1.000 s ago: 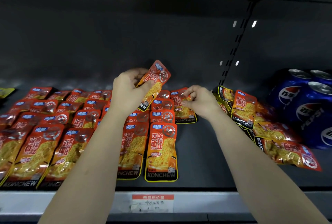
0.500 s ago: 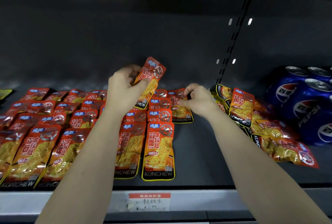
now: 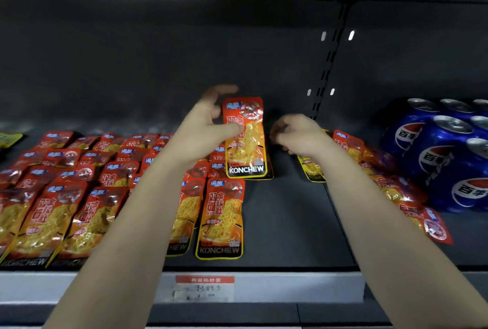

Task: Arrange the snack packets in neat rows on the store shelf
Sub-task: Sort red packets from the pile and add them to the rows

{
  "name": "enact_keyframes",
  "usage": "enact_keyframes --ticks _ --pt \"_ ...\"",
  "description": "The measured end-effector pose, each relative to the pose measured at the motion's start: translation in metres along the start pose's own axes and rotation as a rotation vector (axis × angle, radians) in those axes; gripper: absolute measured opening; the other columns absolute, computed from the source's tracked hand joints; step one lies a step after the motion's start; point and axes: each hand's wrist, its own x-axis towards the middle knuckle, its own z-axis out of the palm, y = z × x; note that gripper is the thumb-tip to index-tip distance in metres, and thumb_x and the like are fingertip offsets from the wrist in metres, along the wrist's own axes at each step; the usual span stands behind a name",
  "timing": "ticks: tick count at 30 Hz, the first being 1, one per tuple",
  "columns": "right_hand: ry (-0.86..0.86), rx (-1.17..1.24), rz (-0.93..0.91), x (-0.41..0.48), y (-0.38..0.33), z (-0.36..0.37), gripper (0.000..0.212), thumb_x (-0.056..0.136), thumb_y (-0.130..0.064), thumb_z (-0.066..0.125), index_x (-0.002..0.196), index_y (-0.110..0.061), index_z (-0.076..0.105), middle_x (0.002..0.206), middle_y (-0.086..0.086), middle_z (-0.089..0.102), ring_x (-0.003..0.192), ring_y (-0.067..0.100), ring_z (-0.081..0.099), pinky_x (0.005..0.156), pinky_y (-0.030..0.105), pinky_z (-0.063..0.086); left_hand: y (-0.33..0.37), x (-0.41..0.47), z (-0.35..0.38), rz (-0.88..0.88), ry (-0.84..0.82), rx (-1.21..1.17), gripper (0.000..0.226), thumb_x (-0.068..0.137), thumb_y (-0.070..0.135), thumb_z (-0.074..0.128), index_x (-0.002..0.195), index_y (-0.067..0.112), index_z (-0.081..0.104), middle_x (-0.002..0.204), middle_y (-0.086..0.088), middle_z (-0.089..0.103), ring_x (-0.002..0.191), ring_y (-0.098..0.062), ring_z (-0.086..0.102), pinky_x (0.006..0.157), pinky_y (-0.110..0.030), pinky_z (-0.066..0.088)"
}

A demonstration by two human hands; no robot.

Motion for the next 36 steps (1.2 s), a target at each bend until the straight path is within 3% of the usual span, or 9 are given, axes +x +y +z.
enact_keyframes --ticks 5,10,13,16,20,24,31,33,36 --pt "0.04 -0.133 -0.116 -0.011 0.004 -0.016 0.012 0.084 -0.012 0.059 0.089 -0.023 0.061 0.065 -0.012 0.054 0.068 0.013 0.053 0.056 0.021 0.038 -0.001 0.002 0.021 -0.058 -0.122 0.07 0.052 0.081 -0.003 0.069 0.125 0.02 0.054 0.108 -0.01 0.068 0.09 -0.023 0.069 0.081 -0.039 0.059" --pt "0.091 -0.061 -0.128 -0.016 0.024 -0.015 0.01 0.087 -0.014 0.062 0.088 -0.024 0.061 0.071 -0.01 0.06 0.066 0.005 0.055 0.058 0.012 0.037 -0.014 0.001 0.033 -0.084 -0.161 0.162 0.047 0.079 0.005 0.074 0.118 0.025 0.058 0.101 0.0 0.072 0.085 -0.018 0.072 0.085 -0.051 0.056" --pt "0.104 -0.056 -0.127 -0.018 0.029 -0.015 0.009 0.088 -0.016 0.063 0.089 -0.025 0.063 0.07 -0.016 0.058 0.064 -0.004 0.052 0.055 0.006 0.033 -0.018 0.001 0.035 -0.084 -0.167 0.148 0.045 0.082 0.005 0.073 0.12 0.023 0.057 0.103 -0.001 0.071 0.088 -0.022 0.072 0.087 -0.048 0.056" --pt "0.118 -0.064 -0.139 -0.019 0.028 -0.017 0.009 0.088 -0.015 0.062 0.091 -0.022 0.065 0.069 -0.016 0.058 0.067 -0.003 0.053 0.058 0.012 0.035 -0.022 0.001 0.035 -0.062 -0.187 0.198 0.043 0.083 0.01 0.072 0.12 0.026 0.057 0.101 0.002 0.07 0.088 -0.019 0.069 0.086 -0.042 0.057" --pt "0.117 -0.052 -0.139 -0.019 0.029 -0.018 0.005 0.09 -0.018 0.063 0.091 -0.021 0.066 0.067 -0.016 0.058 0.067 -0.003 0.053 0.059 0.013 0.036 -0.029 0.003 0.034 -0.051 -0.148 0.282 0.043 0.083 0.012 0.074 0.119 0.028 0.057 0.104 0.003 0.066 0.08 -0.011 0.069 0.076 -0.031 0.057" --pt "0.13 -0.039 -0.133 -0.018 0.032 -0.017 0.004 0.089 -0.018 0.064 0.09 -0.021 0.067 0.064 -0.015 0.057 0.064 -0.002 0.052 0.059 0.012 0.036 -0.032 0.005 0.035 -0.027 -0.102 0.425 0.045 0.081 0.012 0.076 0.119 0.029 0.059 0.111 0.003 0.059 0.073 -0.005 0.068 0.062 -0.011 0.049" --pt "0.127 -0.062 -0.125 -0.018 0.033 -0.014 0.006 0.089 -0.019 0.063 0.087 -0.022 0.067 0.061 -0.013 0.058 0.066 -0.001 0.053 0.06 0.011 0.036 -0.032 0.003 0.038 -0.028 -0.091 0.618 0.043 0.079 0.015 0.077 0.118 0.028 0.062 0.108 0.006 0.056 0.072 -0.004 0.067 0.065 -0.008 0.045" --pt "0.123 -0.059 -0.12 -0.018 0.033 -0.013 0.006 0.089 -0.019 0.063 0.087 -0.024 0.066 0.064 -0.012 0.059 0.068 0.0 0.054 0.061 0.013 0.037 -0.034 0.003 0.039 -0.031 -0.089 0.668 0.045 0.08 0.017 0.077 0.12 0.027 0.061 0.109 0.006 0.056 0.075 -0.005 0.066 0.07 -0.011 0.046" --pt "0.112 -0.054 -0.11 -0.018 0.033 -0.014 0.007 0.089 -0.02 0.063 0.087 -0.026 0.065 0.067 -0.012 0.06 0.071 0.001 0.055 0.061 0.014 0.037 -0.035 0.003 0.04 -0.038 -0.085 0.71 0.046 0.079 0.019 0.078 0.121 0.026 0.061 0.11 0.005 0.056 0.081 -0.008 0.067 0.087 -0.031 0.051"
